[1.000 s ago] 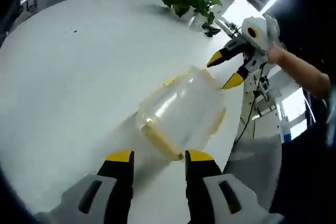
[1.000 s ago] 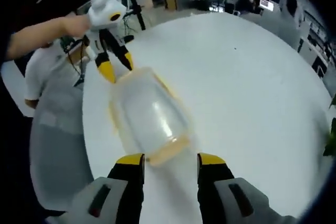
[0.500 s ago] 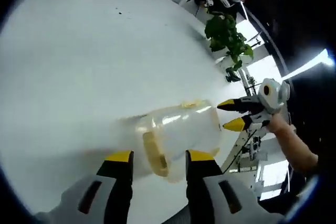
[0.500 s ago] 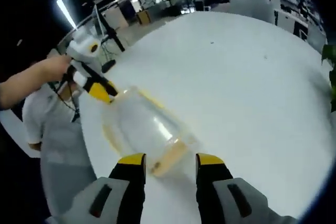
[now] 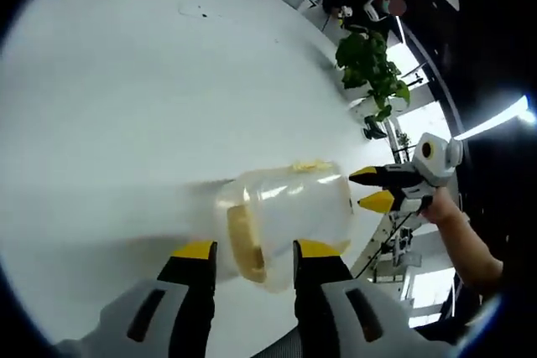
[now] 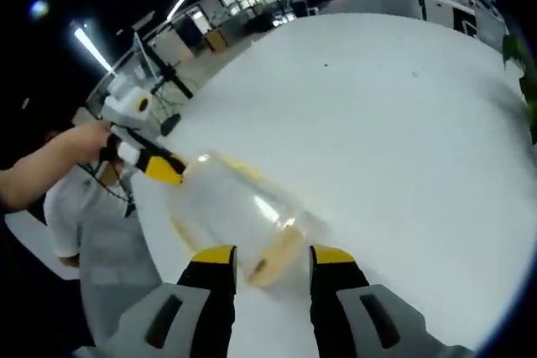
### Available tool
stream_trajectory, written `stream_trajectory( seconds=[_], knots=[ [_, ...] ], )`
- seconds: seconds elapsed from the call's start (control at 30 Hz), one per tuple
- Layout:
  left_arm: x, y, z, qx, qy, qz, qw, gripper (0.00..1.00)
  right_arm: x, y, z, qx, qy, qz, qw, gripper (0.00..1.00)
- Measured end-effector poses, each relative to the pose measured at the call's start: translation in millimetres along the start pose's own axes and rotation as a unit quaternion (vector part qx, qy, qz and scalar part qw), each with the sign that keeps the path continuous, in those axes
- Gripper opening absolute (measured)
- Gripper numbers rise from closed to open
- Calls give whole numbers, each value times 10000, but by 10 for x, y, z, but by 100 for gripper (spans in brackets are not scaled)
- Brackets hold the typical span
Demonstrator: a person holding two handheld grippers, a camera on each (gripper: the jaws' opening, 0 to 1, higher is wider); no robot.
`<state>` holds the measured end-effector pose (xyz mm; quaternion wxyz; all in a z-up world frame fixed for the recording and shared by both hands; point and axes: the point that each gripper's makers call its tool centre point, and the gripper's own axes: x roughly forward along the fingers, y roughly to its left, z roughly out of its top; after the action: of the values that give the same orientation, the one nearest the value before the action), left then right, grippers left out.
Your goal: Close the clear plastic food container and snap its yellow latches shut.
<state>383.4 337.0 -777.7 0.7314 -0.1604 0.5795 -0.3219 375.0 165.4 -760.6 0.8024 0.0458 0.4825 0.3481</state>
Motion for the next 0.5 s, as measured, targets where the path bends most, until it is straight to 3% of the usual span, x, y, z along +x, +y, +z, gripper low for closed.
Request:
stream_trajectory(
  seconds=[0.4,0.5],
  knots=[
    [21,11,-38,136,-45,30,9999,32,98,73,-88,83,76,69,9999,29],
    [63,25,-37,199,-49,52,9998,32,109,62,-122,82,140,53,9999,22]
  ],
)
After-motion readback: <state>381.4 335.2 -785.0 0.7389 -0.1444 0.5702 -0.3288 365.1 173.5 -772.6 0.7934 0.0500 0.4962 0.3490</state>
